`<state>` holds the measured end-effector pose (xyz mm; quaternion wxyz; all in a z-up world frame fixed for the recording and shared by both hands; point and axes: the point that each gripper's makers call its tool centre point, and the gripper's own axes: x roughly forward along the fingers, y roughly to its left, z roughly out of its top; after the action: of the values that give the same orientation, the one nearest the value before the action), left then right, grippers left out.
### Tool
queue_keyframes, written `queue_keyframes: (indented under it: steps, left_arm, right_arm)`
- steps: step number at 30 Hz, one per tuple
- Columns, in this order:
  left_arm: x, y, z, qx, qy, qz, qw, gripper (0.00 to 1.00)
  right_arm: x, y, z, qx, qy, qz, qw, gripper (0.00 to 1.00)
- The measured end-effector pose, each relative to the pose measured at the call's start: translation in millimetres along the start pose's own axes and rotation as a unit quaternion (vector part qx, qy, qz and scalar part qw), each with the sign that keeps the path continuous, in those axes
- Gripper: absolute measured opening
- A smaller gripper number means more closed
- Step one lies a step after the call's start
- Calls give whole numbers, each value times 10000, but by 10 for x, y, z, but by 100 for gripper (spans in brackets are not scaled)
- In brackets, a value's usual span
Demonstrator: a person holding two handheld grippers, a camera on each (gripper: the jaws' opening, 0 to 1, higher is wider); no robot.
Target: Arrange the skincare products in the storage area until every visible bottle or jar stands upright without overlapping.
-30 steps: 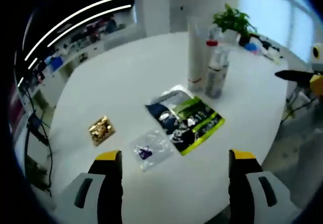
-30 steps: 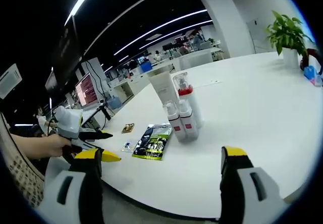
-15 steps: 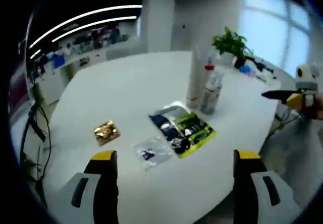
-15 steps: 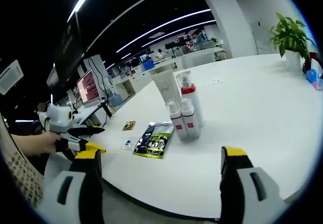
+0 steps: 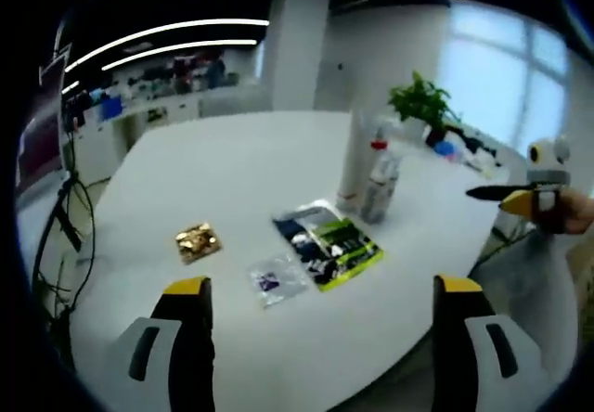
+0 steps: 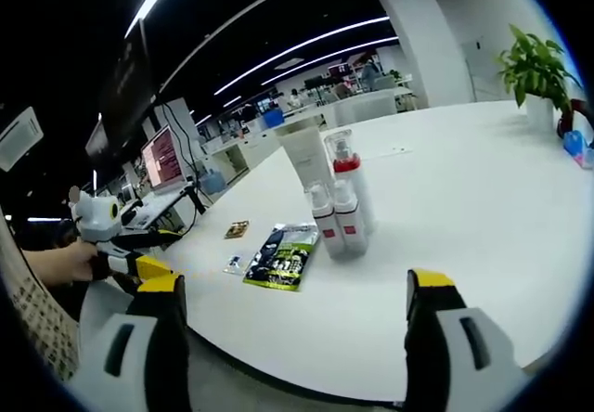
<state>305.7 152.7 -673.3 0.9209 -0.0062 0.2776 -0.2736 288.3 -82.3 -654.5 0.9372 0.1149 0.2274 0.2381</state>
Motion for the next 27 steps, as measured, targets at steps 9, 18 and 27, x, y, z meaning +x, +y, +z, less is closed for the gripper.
queue_keyframes:
  steps: [9, 18, 27]
  left_arm:
    - [-36, 28, 35, -29, -132, 76, 9999, 96]
    - [-22, 56, 15, 18, -45, 81, 10000, 96]
    - [34, 209, 129, 207, 66, 50, 9998, 96]
  right_arm:
    - [0, 9, -10, -15, 26, 20, 10000, 98]
    - [-3, 5, -7, -1, 12, 11, 10000, 99]
    - [0, 23, -9, 5, 41, 38, 10000, 98]
